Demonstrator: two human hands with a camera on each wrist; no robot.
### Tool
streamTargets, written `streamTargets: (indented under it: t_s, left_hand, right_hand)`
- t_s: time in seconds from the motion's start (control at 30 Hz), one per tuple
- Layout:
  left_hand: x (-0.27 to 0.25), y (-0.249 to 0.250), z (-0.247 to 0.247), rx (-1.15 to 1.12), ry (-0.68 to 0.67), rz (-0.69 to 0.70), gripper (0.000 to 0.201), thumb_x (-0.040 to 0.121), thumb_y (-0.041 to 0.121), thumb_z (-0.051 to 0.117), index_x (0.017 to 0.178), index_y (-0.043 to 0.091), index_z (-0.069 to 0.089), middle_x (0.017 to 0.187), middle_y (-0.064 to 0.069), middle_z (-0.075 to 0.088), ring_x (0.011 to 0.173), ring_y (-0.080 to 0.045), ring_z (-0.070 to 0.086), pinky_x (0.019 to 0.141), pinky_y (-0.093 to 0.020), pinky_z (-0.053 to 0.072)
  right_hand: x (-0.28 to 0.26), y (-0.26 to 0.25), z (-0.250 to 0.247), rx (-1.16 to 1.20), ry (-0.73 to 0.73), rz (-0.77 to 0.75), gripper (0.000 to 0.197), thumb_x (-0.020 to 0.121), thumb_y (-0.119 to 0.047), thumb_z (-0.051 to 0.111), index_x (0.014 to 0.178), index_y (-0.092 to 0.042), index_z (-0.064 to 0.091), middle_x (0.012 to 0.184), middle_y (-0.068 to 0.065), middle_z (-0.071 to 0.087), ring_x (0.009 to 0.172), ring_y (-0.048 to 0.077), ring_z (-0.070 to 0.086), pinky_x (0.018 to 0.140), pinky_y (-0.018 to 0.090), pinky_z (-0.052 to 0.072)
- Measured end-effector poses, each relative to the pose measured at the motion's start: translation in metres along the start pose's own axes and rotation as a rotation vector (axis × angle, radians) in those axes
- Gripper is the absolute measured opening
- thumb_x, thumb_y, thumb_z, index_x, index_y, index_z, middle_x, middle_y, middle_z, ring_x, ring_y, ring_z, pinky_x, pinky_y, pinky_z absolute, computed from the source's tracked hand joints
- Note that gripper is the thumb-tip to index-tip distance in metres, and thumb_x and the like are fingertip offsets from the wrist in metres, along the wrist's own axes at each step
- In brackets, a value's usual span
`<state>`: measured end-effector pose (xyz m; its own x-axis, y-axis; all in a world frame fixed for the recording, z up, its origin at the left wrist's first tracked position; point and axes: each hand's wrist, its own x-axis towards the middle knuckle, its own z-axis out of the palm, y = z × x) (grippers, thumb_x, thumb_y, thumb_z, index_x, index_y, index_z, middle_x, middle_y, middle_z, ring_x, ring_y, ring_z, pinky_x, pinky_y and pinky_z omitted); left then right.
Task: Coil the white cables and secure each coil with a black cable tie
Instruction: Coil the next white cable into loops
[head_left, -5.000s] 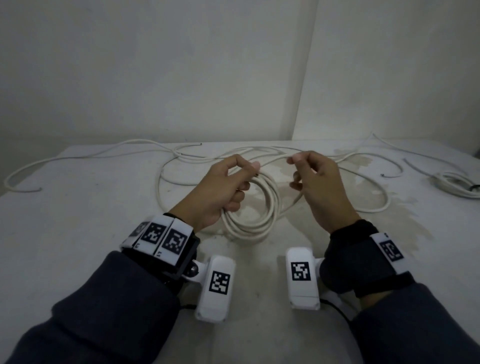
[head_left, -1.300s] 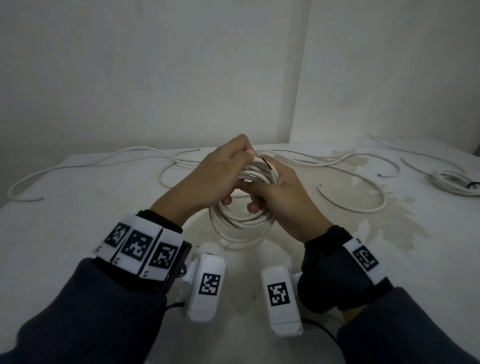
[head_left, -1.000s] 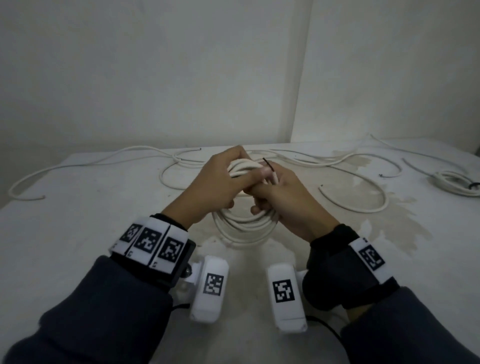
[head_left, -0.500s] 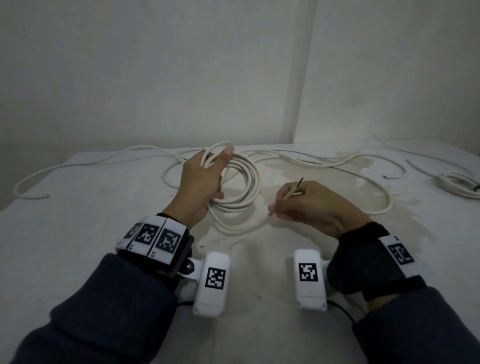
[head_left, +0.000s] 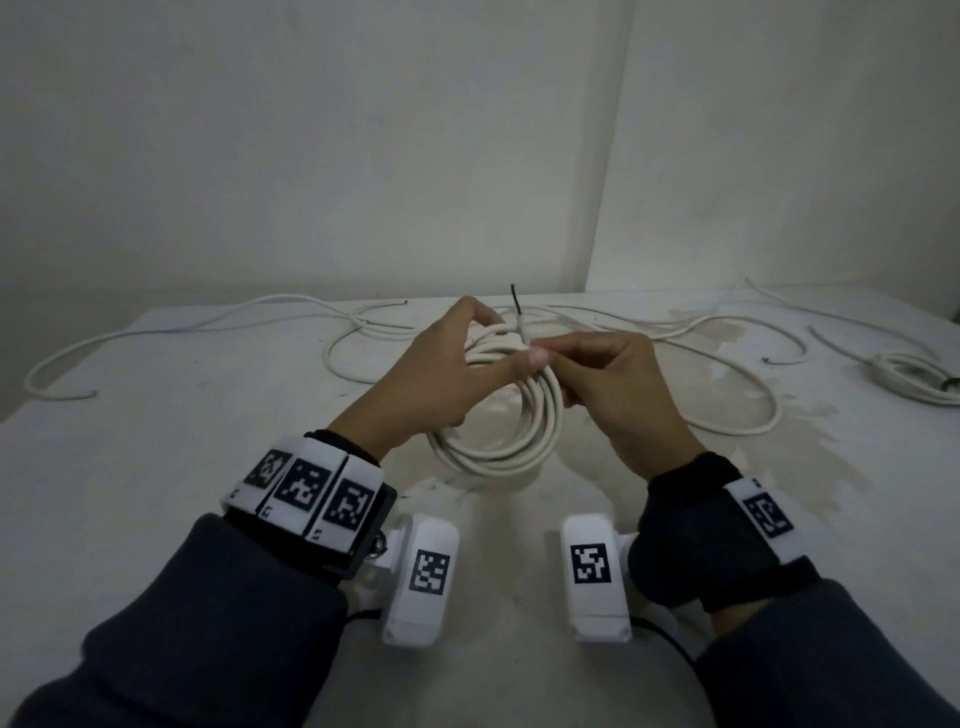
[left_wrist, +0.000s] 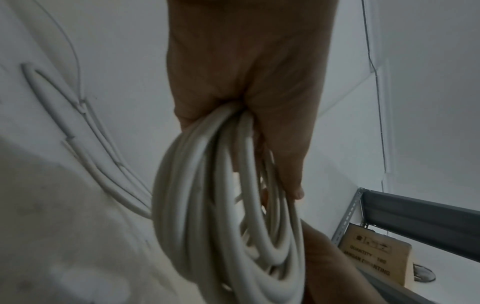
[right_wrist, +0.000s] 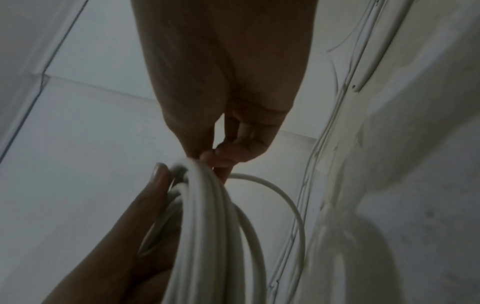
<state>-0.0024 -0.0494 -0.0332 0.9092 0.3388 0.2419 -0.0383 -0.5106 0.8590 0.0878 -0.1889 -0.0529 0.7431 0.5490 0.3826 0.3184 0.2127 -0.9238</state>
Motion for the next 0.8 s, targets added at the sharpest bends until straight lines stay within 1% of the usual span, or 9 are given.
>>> streamTargets:
  t_s: [0.1, 0.23, 0.33, 0.47, 0.57, 0.6, 0.67, 0.73, 0.8]
  left_hand:
    - [-0.0017, 0.0031, 0.001, -0.004, 0.01, 0.038, 0.043, 0.081, 0.044, 0.07, 0.114, 0.026, 0.051, 0.068, 0.01, 0.052, 0.039, 0.001, 0.046, 0.037, -0.019, 0.035]
    - [-0.0009, 0.0005, -0.0012, 0.012, -0.009, 0.087, 0.031, 0.083, 0.041, 0.068, 0.108, 0.027, 0.058, 0.079, 0.006, 0.062, 0.048, 0.0, 0.048, 0.037, -0.02, 0.035]
    - [-0.0023, -0.0009, -0.0023, -0.018, -0.009, 0.101, 0.026, 0.087, 0.033, 0.066, 0.11, 0.022, 0.06, 0.072, 0.009, 0.06, 0.043, 0.002, 0.046, 0.037, -0.019, 0.033]
    - [-0.0009, 0.0006, 0.0003, -0.032, 0.038, 0.138, 0.023, 0.09, 0.034, 0.061, 0.106, 0.017, 0.064, 0.069, 0.013, 0.062, 0.042, 0.005, 0.048, 0.036, -0.014, 0.032]
    - [-0.0007, 0.0027, 0.0039, -0.071, 0.05, 0.109, 0.028, 0.098, 0.034, 0.048, 0.107, 0.015, 0.066, 0.044, 0.016, 0.048, 0.035, 0.0, 0.039, 0.036, -0.014, 0.028]
    - [-0.001, 0.0036, 0.0044, -0.104, 0.042, 0.087, 0.031, 0.101, 0.033, 0.043, 0.108, 0.013, 0.066, 0.04, 0.016, 0.044, 0.034, -0.001, 0.036, 0.036, -0.013, 0.026]
    - [-0.0016, 0.0033, 0.0043, -0.164, 0.028, 0.061, 0.03, 0.102, 0.029, 0.04, 0.105, 0.01, 0.063, 0.039, 0.016, 0.043, 0.035, 0.0, 0.037, 0.037, -0.008, 0.027]
    - [-0.0009, 0.0005, 0.0047, -0.214, 0.024, 0.046, 0.024, 0.102, 0.03, 0.041, 0.097, 0.016, 0.061, 0.044, 0.013, 0.037, 0.037, -0.002, 0.033, 0.037, -0.011, 0.026]
    - [-0.0001, -0.0029, 0.0054, -0.277, 0.01, 0.032, 0.023, 0.101, 0.032, 0.042, 0.088, 0.021, 0.056, 0.049, 0.008, 0.034, 0.038, -0.005, 0.028, 0.04, -0.014, 0.021]
  right_hand:
    - [0.0009, 0.0001, 0.0015, 0.066, -0.074, 0.079, 0.017, 0.089, -0.003, 0.06, 0.089, -0.012, 0.074, 0.082, 0.001, 0.075, 0.075, 0.015, 0.069, 0.064, 0.024, 0.054]
    - [0.0025, -0.0034, 0.0012, 0.122, -0.126, 0.167, 0.027, 0.091, -0.001, 0.051, 0.087, -0.012, 0.075, 0.085, 0.004, 0.075, 0.076, 0.015, 0.069, 0.067, 0.023, 0.052]
    - [0.0005, -0.0065, 0.0013, 0.114, -0.205, 0.153, 0.026, 0.096, -0.013, 0.049, 0.09, -0.013, 0.074, 0.089, 0.007, 0.074, 0.077, 0.012, 0.068, 0.07, 0.021, 0.052]
    - [0.0007, -0.0063, -0.0001, 0.083, -0.276, 0.156, 0.028, 0.099, -0.026, 0.046, 0.098, -0.023, 0.074, 0.104, 0.005, 0.073, 0.092, 0.013, 0.066, 0.078, 0.025, 0.05]
    - [0.0021, -0.0048, -0.002, 0.061, -0.273, 0.151, 0.027, 0.099, -0.02, 0.047, 0.096, -0.018, 0.074, 0.099, 0.006, 0.071, 0.09, 0.015, 0.065, 0.078, 0.029, 0.049]
    - [0.0018, -0.0049, -0.0023, 0.055, -0.282, 0.143, 0.026, 0.098, -0.017, 0.048, 0.097, -0.016, 0.074, 0.098, 0.007, 0.072, 0.09, 0.016, 0.066, 0.078, 0.029, 0.05]
    - [0.0015, -0.0037, -0.0012, 0.056, -0.259, 0.117, 0.02, 0.097, -0.014, 0.052, 0.098, -0.014, 0.072, 0.094, 0.008, 0.073, 0.086, 0.018, 0.067, 0.076, 0.027, 0.052]
    - [0.0038, -0.0011, -0.0006, 0.084, -0.129, 0.129, 0.006, 0.092, -0.012, 0.061, 0.097, -0.012, 0.065, 0.08, 0.006, 0.071, 0.073, 0.017, 0.066, 0.07, 0.027, 0.052]
    - [0.0075, 0.0028, -0.0033, 0.035, -0.012, 0.109, 0.019, 0.086, -0.019, 0.069, 0.103, -0.015, 0.061, 0.075, 0.002, 0.065, 0.071, 0.016, 0.062, 0.071, 0.028, 0.05]
